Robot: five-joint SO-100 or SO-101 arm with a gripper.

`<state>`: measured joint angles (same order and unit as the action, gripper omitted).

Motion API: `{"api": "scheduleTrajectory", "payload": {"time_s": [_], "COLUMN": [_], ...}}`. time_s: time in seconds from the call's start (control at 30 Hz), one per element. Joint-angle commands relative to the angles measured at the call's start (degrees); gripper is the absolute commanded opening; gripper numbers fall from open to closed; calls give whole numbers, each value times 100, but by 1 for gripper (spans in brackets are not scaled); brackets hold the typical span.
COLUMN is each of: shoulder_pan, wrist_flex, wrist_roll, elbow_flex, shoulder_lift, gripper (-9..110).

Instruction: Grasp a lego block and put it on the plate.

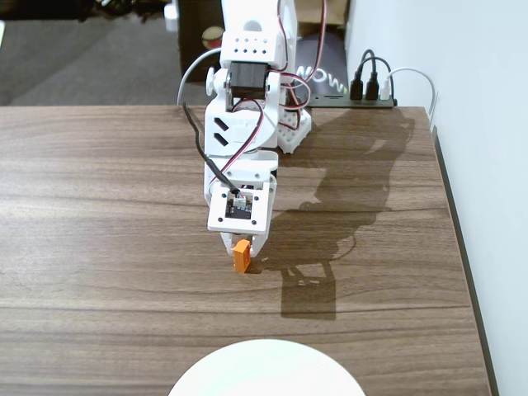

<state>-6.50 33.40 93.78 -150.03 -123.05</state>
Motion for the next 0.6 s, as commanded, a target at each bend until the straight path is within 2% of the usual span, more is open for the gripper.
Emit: {"api": "scheduleTrajectory", "payload": {"time_s": [0.0, 0.57], "shoulder_pan": [-26, -26], "wrist_flex": [-105, -193], "wrist_roll": [-26, -114], "elbow_flex": [35, 44], "shoulder_lift": [-149, -176], "gripper": [7, 2]}}
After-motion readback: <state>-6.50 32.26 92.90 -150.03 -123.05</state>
